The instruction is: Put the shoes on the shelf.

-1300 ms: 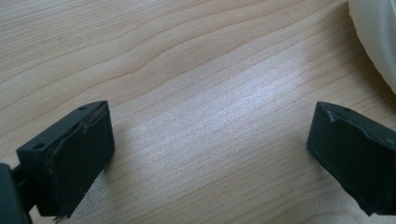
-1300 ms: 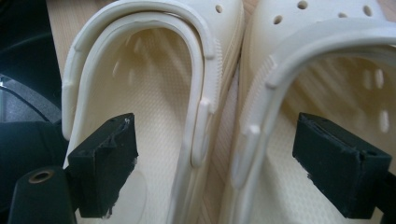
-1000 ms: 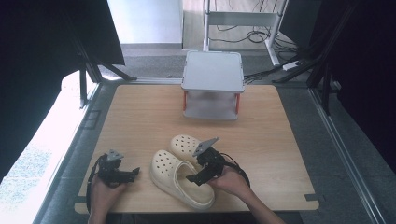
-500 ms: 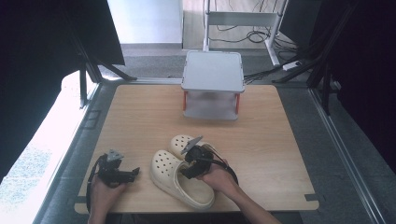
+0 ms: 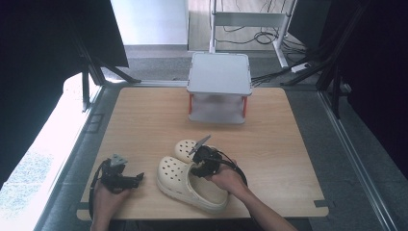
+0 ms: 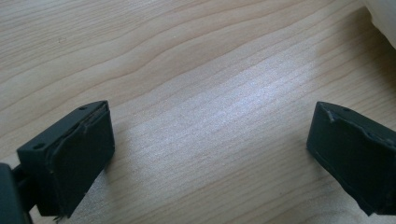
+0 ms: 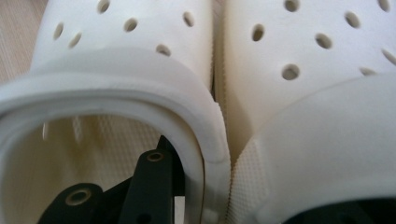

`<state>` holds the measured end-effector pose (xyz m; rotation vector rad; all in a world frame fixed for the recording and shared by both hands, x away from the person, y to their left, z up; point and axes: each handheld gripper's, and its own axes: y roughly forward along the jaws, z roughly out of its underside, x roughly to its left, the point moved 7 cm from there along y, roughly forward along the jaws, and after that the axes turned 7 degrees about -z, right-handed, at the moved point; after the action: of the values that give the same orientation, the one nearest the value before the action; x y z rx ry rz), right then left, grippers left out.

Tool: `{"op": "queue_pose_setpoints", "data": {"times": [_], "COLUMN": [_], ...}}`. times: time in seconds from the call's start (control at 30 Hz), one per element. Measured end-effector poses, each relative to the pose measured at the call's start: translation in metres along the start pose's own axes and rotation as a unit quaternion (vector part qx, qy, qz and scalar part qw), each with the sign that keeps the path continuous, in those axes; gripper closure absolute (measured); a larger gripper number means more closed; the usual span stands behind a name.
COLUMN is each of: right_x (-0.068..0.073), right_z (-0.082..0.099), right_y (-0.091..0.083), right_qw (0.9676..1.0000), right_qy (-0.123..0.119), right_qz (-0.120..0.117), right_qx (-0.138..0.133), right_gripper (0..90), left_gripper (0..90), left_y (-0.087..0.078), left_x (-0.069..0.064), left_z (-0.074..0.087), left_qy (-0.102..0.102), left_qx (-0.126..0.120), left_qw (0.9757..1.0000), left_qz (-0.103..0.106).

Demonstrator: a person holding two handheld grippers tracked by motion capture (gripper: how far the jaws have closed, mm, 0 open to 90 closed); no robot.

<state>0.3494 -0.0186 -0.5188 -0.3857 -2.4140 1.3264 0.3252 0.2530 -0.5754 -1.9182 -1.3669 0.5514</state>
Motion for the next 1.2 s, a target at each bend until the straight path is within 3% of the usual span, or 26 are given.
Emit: {"op": "queue_pose_setpoints", "data": {"times": [0.4, 0.67, 0.87, 1.2], "right_x": [-0.007, -0.022, -0.035, -0.046], "right_z": [-0.004, -0.002, -0.002, -0.004], "right_y": [-0.034, -0.064, -0.089, -0.127], "right_qw": [0.9996, 0.9996, 0.9984, 0.9965], "right_qy": [0.015, 0.027, 0.052, 0.068], "right_qz": [-0.021, 0.000, 0.019, 0.046], "right_qx": [-0.002, 0.008, -0.003, -0.017], "right_gripper": [67.7, 67.7, 67.6, 67.6], "left_gripper": [0.8, 0.8, 0.8, 0.8], "left_y": [0.000, 0.000, 0.000, 0.000], "left_x": [0.000, 0.000, 0.000, 0.000], "left_z": [0.000, 0.000, 0.000, 0.000], "left_qy": [0.001, 0.002, 0.002, 0.002], "left_qx": [-0.001, -0.001, -0.001, 0.000], "left_qw": [1.0000, 1.0000, 1.0000, 1.0000], "left_qz": [0.000, 0.000, 0.000, 0.000]}}
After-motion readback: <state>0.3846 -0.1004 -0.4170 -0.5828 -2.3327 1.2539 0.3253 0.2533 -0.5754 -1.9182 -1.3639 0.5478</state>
